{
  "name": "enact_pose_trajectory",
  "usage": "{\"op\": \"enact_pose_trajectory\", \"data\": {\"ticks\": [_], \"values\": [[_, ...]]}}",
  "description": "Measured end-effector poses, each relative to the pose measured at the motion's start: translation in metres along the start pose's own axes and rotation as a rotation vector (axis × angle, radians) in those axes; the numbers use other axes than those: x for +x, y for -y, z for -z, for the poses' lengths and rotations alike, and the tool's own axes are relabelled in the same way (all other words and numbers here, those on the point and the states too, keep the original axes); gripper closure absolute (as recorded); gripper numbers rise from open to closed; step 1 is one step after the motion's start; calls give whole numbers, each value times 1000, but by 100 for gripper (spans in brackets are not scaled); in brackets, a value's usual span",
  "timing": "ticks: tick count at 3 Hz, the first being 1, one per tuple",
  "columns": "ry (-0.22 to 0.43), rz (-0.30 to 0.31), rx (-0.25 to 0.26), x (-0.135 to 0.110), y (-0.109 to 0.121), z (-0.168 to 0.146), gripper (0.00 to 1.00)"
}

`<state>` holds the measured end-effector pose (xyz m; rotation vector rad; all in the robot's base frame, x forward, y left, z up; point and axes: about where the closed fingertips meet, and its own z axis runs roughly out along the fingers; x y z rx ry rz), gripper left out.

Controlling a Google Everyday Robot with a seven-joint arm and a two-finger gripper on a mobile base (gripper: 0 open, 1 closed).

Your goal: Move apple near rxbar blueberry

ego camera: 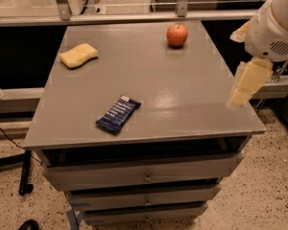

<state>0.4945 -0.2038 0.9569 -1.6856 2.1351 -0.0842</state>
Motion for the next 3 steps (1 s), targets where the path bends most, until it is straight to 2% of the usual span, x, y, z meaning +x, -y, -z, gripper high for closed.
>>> {"op": "enact_pose_trajectory", "data": {"ticks": [1,2,3], "values": [[76,-2,48,-11,39,-23,0],[175,-32,91,-20,80,-46,0],[269,-104,119,-21,122,-69,0]]}}
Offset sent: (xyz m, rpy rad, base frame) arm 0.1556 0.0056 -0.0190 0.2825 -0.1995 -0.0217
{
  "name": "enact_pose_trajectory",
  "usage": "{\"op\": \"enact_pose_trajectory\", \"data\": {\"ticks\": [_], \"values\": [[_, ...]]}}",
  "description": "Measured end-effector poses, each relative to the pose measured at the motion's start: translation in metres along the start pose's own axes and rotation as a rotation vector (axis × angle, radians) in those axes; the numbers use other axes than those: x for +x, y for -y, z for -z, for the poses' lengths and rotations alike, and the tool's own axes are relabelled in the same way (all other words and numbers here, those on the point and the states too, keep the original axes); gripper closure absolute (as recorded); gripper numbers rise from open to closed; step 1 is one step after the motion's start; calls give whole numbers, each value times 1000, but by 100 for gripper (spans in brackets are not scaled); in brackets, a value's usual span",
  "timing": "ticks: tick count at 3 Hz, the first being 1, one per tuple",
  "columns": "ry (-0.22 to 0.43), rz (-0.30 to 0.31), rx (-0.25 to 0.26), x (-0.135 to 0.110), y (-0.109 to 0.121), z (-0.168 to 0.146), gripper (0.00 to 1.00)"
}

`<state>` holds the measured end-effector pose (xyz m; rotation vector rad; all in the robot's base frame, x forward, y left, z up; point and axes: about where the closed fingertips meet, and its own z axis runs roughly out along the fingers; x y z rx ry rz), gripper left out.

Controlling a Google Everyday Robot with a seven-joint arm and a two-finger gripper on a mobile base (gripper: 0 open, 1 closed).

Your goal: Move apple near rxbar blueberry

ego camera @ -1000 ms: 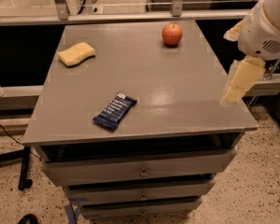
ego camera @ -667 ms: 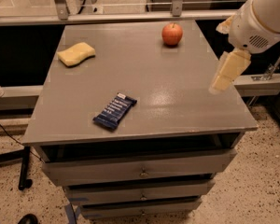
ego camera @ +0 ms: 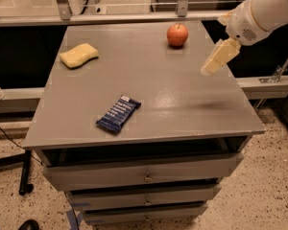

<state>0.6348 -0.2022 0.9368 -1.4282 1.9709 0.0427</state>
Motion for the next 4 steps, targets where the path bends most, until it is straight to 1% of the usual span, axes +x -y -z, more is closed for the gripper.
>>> {"op": "enact_pose_trajectory", "data": {"ticks": [1,2,3,4], "values": [[99,-86,30,-1,39,-27,0],[183,-181,56,1,79,-58,0],[272,-265,66,-7,106,-88,0],[318,-316,78,-22,126,-120,0]]}}
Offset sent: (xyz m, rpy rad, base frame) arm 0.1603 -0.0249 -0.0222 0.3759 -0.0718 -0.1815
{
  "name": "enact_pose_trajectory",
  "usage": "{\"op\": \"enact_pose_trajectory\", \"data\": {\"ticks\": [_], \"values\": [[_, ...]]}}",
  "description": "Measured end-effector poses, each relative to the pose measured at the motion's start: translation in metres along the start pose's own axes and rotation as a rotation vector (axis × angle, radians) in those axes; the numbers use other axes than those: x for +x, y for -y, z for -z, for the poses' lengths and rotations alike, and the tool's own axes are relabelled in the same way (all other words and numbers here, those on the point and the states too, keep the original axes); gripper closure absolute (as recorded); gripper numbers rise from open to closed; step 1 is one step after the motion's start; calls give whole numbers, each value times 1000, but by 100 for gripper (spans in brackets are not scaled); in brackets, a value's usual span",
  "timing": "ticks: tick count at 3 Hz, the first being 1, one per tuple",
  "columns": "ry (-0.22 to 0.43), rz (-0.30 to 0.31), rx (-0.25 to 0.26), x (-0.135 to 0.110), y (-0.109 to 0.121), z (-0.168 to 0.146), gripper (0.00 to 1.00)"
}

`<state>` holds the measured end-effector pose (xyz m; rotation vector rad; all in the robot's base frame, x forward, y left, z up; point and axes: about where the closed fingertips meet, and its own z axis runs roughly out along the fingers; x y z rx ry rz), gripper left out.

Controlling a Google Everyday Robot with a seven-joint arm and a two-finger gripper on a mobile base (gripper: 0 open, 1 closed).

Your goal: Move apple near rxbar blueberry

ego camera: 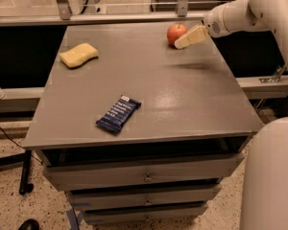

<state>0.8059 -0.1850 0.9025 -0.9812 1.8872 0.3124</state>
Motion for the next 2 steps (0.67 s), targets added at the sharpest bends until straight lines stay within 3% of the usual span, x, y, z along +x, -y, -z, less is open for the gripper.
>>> {"op": "enact_pose_trajectory", "data": {"ticks": [2], "values": [[35,-54,18,-4,17,-55,0]]}}
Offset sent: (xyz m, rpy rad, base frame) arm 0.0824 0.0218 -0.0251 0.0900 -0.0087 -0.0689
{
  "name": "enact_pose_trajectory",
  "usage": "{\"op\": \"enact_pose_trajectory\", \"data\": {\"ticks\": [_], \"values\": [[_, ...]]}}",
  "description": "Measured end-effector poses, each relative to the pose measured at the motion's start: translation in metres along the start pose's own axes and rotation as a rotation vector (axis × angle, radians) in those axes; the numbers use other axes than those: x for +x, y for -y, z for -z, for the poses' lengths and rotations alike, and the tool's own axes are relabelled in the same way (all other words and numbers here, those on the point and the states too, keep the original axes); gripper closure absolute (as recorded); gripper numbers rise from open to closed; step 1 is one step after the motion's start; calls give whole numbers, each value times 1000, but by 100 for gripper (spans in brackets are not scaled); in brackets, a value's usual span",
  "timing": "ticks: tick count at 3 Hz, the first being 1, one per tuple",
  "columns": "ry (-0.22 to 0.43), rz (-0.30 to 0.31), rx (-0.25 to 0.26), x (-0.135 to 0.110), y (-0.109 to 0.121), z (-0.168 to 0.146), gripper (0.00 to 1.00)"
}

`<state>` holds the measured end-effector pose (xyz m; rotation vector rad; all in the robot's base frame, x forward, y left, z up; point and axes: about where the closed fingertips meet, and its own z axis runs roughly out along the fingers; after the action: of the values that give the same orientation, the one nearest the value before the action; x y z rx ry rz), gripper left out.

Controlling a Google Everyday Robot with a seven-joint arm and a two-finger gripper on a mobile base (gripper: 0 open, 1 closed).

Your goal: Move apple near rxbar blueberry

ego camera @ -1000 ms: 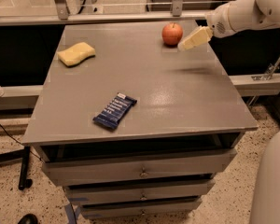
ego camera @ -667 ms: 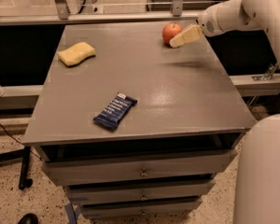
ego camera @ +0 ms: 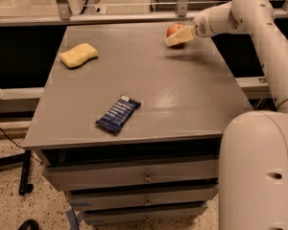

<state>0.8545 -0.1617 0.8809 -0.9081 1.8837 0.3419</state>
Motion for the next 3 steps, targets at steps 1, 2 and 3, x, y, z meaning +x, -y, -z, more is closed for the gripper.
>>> {"op": "enact_pose_trajectory", "data": {"ticks": [1,2,3], "values": [[-9,-2,13,4,8,-12,16],[-9,-10,21,8,15,-10,41],[0,-23,-4,11,11,-3,63]]}}
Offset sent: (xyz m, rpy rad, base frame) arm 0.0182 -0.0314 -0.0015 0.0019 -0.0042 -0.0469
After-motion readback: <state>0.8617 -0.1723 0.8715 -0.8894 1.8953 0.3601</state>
